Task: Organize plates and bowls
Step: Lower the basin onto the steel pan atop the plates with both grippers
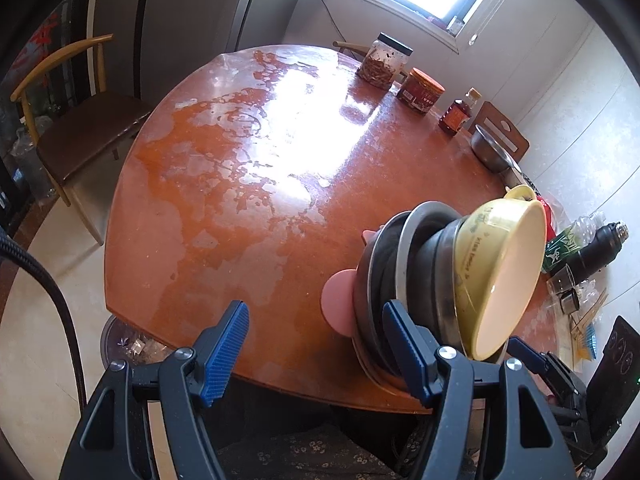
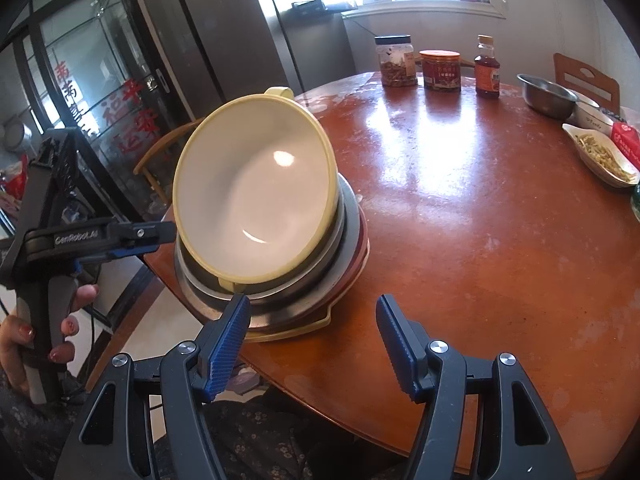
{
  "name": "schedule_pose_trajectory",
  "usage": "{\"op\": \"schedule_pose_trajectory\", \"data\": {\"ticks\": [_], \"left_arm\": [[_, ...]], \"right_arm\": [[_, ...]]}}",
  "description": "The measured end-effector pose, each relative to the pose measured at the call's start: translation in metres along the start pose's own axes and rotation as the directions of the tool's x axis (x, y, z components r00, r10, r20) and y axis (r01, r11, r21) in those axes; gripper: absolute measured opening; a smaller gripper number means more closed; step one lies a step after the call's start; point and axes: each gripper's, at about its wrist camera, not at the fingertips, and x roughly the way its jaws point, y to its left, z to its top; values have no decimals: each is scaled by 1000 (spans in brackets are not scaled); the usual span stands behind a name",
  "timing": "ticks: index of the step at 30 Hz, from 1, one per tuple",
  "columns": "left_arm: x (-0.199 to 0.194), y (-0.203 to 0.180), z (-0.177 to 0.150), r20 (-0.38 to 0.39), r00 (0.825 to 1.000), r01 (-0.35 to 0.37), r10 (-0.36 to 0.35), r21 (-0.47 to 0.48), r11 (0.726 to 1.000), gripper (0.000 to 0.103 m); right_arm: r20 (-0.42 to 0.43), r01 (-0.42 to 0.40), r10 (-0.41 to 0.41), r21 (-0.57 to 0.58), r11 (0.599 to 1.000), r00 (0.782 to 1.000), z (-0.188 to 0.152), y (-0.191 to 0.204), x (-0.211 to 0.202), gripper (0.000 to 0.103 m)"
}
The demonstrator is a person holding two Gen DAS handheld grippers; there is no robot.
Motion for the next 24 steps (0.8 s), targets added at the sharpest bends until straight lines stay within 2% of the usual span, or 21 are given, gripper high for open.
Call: {"op": "schedule_pose_trajectory", "data": {"ticks": [6, 11, 15, 24], "left_arm": [[17, 4, 11, -36, 998, 42, -43, -13, 999, 69], [25, 0, 16, -44, 996, 79, -78, 11, 997, 69], [29, -8, 19, -40, 997, 73, -71, 54, 996, 68], [41, -29, 24, -55, 995, 88, -82, 99, 991, 68]], "right_arm": [[-23, -52, 52, 1, 999, 998, -3, 4, 7, 67], [-37, -102, 102, 7, 995, 994, -6, 5, 13, 54], [-34, -122, 123, 8, 992, 992, -8, 3, 15, 51], [-15, -115, 115, 25, 993, 993, -11, -17, 7, 49]]}}
